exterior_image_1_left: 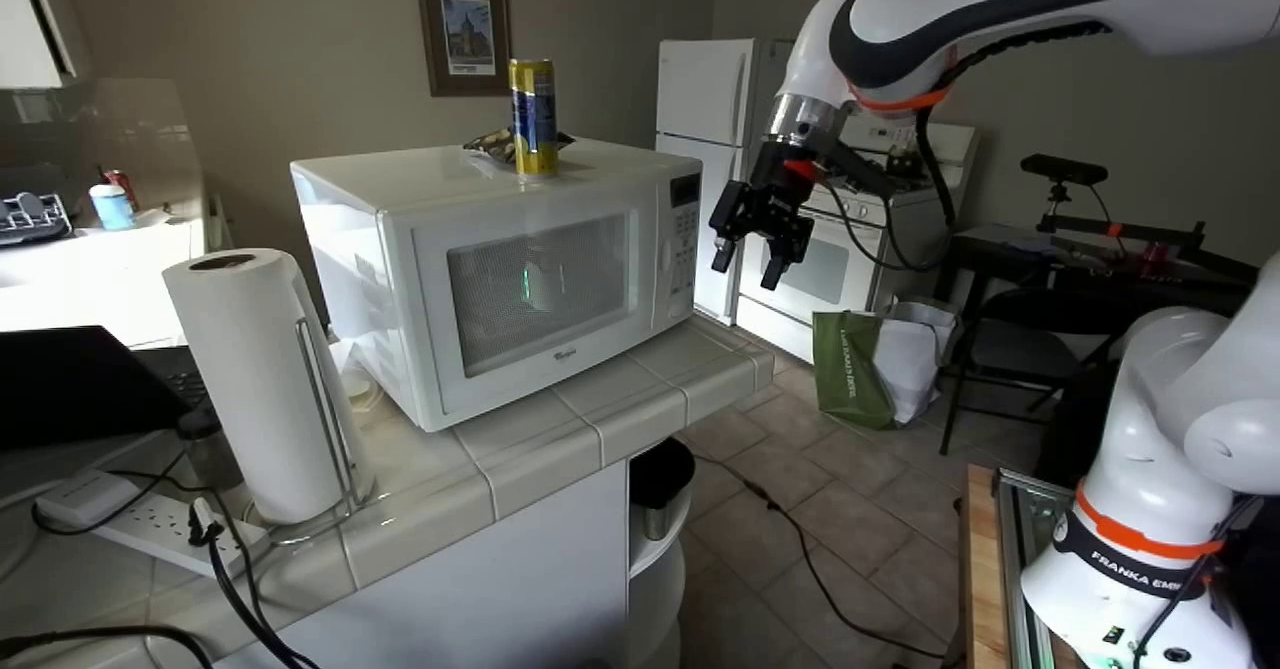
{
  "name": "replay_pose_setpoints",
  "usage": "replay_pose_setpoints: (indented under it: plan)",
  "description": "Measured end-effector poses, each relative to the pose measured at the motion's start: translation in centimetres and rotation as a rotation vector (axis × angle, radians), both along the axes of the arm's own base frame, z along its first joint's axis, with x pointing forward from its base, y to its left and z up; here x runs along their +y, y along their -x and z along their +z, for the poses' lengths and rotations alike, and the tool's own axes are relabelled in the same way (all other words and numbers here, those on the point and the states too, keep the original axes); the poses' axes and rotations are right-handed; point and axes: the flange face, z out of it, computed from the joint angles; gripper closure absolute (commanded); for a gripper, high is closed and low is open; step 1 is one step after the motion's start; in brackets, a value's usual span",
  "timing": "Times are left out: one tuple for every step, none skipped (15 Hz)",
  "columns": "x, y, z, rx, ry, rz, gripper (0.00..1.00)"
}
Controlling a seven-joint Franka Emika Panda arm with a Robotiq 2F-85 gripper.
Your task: Press a button on the microwave.
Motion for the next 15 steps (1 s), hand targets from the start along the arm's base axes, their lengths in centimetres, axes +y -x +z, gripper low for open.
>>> replay_pose_setpoints:
  plan:
    - [-1.9,-0.4,0.0,-0.016,-0.045,-0.037,0.34]
    - [-3.7,-0.7,0.1,-0.034,-0.09,-0.072,0.42]
    - [-5.6,-1.1,0.2,-0.063,-0.132,-0.106,0.51]
    - [-7.4,-1.4,0.3,-0.101,-0.173,-0.14,0.58]
    - [-8.9,-1.6,0.2,-0.135,-0.202,-0.16,0.67]
    - [-10.3,-1.7,0.2,-0.163,-0.225,-0.173,0.74]
    - [-11.5,-1.7,0.0,-0.186,-0.244,-0.178,0.82]
    - [-12.6,-1.6,-0.3,-0.205,-0.257,-0.18,0.89]
    - [-13.6,-1.5,-0.6,-0.221,-0.262,-0.179,0.96]
    - [-14.4,-1.4,-1.0,-0.231,-0.259,-0.175,1.0]
    - [-15.1,-1.3,-1.5,-0.237,-0.252,-0.169,1.0]
    - [-15.7,-1.2,-2.1,-0.241,-0.243,-0.162,1.0]
    - [-16.2,-1.2,-2.7,-0.246,-0.232,-0.155,0.99]
    - [-16.6,-1.2,-3.3,-0.251,-0.22,-0.163,0.99]
    - [-16.9,-1.3,-3.7,-0.254,-0.209,-0.172,0.99]
